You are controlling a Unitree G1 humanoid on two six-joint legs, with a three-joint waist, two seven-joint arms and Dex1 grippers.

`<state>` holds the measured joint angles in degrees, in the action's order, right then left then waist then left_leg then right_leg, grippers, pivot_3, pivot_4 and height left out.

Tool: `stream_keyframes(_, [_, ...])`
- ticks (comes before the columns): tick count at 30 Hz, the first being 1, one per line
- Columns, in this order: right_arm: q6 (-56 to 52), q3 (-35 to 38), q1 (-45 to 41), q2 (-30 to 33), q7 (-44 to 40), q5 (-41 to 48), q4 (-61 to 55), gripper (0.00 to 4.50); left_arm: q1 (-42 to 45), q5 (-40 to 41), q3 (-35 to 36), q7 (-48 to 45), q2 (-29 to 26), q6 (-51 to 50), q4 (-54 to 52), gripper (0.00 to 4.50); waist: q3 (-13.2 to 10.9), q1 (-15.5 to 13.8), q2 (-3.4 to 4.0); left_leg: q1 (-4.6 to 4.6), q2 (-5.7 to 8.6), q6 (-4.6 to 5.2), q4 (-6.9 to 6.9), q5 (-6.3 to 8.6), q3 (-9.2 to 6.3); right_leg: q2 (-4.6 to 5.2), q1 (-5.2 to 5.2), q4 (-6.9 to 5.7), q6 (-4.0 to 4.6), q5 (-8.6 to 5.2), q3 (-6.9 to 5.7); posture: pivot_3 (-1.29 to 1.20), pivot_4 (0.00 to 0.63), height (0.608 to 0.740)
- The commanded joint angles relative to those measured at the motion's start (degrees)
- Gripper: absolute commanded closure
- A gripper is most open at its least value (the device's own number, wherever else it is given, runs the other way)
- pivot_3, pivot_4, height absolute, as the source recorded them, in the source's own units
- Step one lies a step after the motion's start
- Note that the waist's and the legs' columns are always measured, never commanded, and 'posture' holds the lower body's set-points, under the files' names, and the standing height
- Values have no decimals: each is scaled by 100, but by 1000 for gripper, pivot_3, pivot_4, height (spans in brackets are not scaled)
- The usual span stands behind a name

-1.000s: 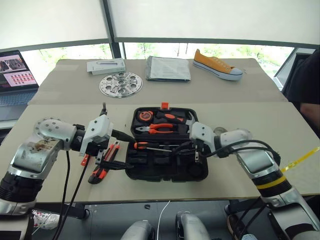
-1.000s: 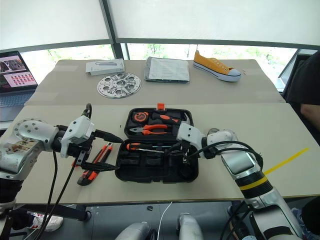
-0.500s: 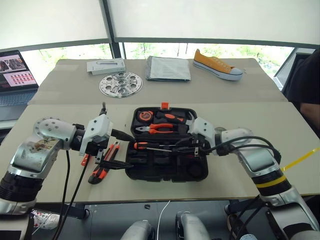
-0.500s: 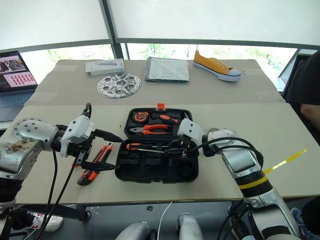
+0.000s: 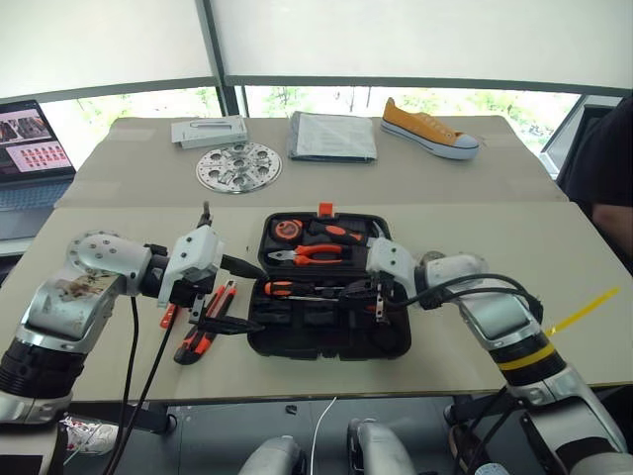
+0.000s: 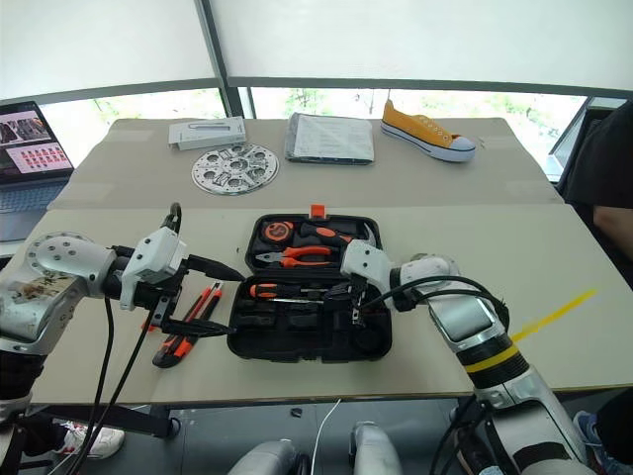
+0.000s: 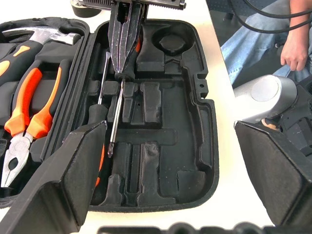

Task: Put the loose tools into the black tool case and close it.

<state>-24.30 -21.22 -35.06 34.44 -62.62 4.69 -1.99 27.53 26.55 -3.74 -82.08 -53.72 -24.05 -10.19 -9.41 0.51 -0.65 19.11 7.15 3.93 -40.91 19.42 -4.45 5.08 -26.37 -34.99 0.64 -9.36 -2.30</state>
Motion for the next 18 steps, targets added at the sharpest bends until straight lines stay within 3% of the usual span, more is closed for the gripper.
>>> stream_keyframes(1, [106,-394,233,97,-65,-387,222,4448,177,-65,-6,18,28,77,38,0,5,-5,-8,-3,0,0,0,0,-1,0,4,1,0,0,0,0,150,740])
stream_keyframes(8, [-675,1208,-179,-370,75,1206,-464,4448,-353,-37,620,803,-72,-294,-149,0,5,28,-8,1,-2,0,0,0,1,-4,-5,-3,0,0,5,0,150,740])
stream_keyframes(12, [-1603,1902,-269,-191,-17,2246,-1106,3407,-1647,-58,1650,1545,-177,-719,-676,0,5,46,-7,18,0,0,12,0,0,-27,-50,-7,7,4,11,0,150,740])
stream_keyframes(18, [-2126,2465,89,292,-252,3309,-2074,1379,-4043,-486,3560,2603,221,-1321,-1336,0,4,17,-6,17,-7,-4,28,4,-7,-55,-65,5,18,11,25,0,150,740])
